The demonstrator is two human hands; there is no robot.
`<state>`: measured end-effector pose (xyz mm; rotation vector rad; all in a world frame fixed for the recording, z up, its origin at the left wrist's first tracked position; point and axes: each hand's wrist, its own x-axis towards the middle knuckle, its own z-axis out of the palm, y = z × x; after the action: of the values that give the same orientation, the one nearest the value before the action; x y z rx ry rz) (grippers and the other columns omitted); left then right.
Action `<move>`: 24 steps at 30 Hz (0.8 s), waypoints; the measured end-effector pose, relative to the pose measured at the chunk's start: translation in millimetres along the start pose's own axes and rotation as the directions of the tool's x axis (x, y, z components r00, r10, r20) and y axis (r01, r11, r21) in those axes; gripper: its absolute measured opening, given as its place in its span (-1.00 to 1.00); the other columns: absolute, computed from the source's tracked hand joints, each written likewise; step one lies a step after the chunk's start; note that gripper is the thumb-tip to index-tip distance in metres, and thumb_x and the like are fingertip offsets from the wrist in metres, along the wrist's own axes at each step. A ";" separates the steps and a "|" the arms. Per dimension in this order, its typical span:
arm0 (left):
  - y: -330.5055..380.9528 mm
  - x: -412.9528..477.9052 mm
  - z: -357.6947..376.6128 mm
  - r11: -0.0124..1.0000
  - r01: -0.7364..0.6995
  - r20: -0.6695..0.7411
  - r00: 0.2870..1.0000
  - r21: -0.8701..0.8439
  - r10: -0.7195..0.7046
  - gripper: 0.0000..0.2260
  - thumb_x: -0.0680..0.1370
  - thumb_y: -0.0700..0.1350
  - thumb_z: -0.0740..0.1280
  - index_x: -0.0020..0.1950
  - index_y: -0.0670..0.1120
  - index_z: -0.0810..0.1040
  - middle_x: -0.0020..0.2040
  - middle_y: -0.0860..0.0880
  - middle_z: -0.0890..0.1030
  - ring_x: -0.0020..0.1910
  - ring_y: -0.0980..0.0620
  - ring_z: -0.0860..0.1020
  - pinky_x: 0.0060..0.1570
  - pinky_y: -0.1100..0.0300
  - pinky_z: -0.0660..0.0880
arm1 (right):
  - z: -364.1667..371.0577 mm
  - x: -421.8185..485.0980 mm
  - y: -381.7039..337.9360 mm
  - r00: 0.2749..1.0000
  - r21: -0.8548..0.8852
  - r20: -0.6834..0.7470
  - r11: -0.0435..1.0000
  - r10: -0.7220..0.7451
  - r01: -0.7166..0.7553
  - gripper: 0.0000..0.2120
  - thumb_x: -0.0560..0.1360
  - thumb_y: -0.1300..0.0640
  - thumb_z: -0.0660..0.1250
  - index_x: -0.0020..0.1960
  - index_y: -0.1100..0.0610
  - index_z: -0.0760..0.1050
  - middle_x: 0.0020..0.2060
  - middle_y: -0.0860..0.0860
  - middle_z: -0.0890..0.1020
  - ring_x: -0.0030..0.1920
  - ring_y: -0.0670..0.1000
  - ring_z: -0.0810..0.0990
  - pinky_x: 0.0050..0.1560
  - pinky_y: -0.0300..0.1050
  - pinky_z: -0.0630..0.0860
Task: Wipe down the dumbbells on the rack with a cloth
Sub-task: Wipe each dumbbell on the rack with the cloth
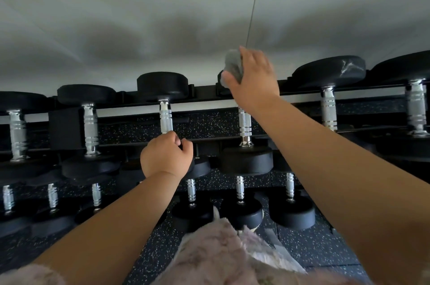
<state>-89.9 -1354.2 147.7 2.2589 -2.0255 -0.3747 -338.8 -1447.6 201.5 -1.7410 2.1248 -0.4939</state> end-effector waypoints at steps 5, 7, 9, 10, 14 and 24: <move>1.3 -0.1 -2.8 1.000 -0.002 0.027 1.000 0.018 0.001 -0.78 0.55 0.07 0.28 -0.25 0.02 0.48 -0.34 0.07 0.51 -0.34 -0.01 0.49 -0.35 0.10 0.51 | -4.9 -5.7 22.9 0.998 0.141 0.005 0.988 -0.056 0.055 -0.53 0.67 -0.07 0.25 0.55 -0.03 0.31 0.40 -0.04 0.45 0.31 -0.03 0.50 0.32 -0.06 0.51; 2.6 -1.1 -5.5 1.000 0.000 0.030 1.000 0.013 -0.001 -0.77 0.55 0.07 0.28 -0.26 0.02 0.47 -0.36 0.07 0.51 -0.36 0.00 0.49 -0.36 0.10 0.51 | -12.1 -12.8 36.1 0.995 0.375 0.066 0.922 0.079 -0.098 -0.65 0.70 0.03 0.22 0.47 -0.03 0.41 0.13 -0.14 0.59 -0.03 -0.20 0.59 0.00 -0.27 0.59; 3.1 -0.9 -7.9 1.000 -0.006 0.044 0.999 0.017 0.005 -0.77 0.55 0.07 0.26 -0.27 0.02 0.45 -0.37 0.06 0.50 -0.37 0.00 0.48 -0.36 0.09 0.51 | -19.9 -23.0 52.0 0.986 0.302 0.085 0.939 0.146 -0.165 -0.67 0.71 0.04 0.19 0.45 0.01 0.43 -0.05 -0.20 0.56 -0.20 -0.24 0.50 -0.18 -0.30 0.47; 2.8 -0.9 -8.5 1.000 -0.013 0.054 0.998 0.026 0.012 -0.76 0.55 0.07 0.26 -0.28 0.02 0.44 -0.37 0.06 0.49 -0.38 0.00 0.48 -0.37 0.10 0.50 | -25.1 -31.2 59.6 0.985 0.198 0.108 0.968 0.133 -0.152 -0.64 0.70 0.03 0.18 0.48 0.02 0.41 -0.02 -0.18 0.56 -0.17 -0.21 0.49 -0.13 -0.27 0.46; 5.4 -2.8 -12.1 0.999 -0.016 0.078 0.997 0.041 0.013 -0.71 0.56 0.07 0.25 -0.32 -0.01 0.43 -0.41 0.04 0.48 -0.43 0.00 0.46 -0.42 0.14 0.42 | -41.1 -66.4 90.5 0.949 0.011 0.283 0.989 0.136 -0.145 -0.55 0.70 -0.01 0.21 0.57 -0.10 0.27 0.16 0.05 0.61 0.05 0.09 0.63 0.11 0.10 0.62; 8.1 -1.3 -11.6 0.912 -0.318 0.134 0.947 0.258 0.292 -0.70 0.61 0.02 0.23 -0.30 -0.03 0.42 -0.43 0.06 0.41 -0.46 0.01 0.41 -0.37 0.13 0.34 | -91.7 -159.9 159.9 0.971 -0.082 0.102 0.975 0.215 -0.207 -0.57 0.68 0.13 0.16 0.54 -0.04 0.40 0.45 0.04 0.45 0.40 0.11 0.46 0.37 0.01 0.43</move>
<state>-95.1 -1355.1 160.9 2.0371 -2.5749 -0.1813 -490.5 -1256.8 213.6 -1.5155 2.2387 -0.2600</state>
